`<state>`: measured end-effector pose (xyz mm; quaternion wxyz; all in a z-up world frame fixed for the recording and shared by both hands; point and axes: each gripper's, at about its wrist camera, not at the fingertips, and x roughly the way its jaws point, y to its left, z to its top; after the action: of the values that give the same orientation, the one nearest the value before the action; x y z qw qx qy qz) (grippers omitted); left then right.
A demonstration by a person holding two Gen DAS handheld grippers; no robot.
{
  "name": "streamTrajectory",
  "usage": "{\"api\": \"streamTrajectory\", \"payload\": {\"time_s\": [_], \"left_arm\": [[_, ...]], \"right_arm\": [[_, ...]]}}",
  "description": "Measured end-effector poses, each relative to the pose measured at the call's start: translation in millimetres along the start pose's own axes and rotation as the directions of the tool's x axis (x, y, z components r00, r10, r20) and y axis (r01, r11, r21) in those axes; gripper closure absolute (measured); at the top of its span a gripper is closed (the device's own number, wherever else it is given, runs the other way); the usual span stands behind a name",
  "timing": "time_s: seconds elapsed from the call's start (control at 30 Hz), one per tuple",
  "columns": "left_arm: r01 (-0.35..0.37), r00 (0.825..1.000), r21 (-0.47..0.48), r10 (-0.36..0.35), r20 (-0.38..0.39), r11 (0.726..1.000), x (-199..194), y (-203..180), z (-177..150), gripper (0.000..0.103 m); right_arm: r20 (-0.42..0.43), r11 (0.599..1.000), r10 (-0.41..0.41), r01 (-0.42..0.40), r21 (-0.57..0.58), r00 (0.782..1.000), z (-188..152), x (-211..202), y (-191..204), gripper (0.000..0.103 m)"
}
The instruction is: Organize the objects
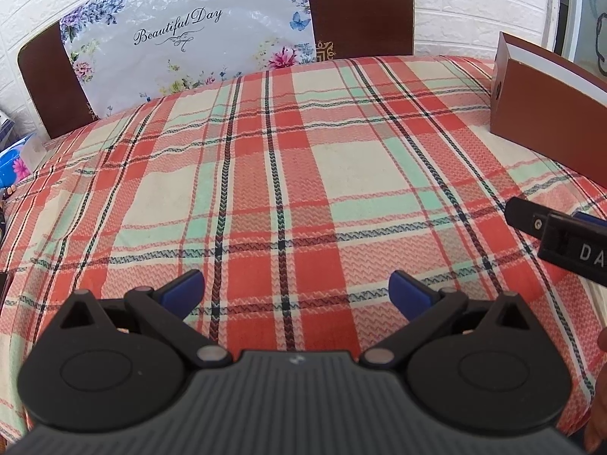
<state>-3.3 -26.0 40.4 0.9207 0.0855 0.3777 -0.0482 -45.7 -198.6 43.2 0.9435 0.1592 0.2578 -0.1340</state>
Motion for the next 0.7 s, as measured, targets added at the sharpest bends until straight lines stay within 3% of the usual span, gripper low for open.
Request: {"api": "streamTrajectory", "payload": {"time_s": [0.7], "left_arm": [[0.010,1.000,0.005,-0.009,-0.008,1.000,2.6,-1.0,0.5,0.000]], "right_arm": [[-0.003,1.000,0.005,-0.005,-0.008,1.000,-1.5,3.2,3.3,0.012]]}}
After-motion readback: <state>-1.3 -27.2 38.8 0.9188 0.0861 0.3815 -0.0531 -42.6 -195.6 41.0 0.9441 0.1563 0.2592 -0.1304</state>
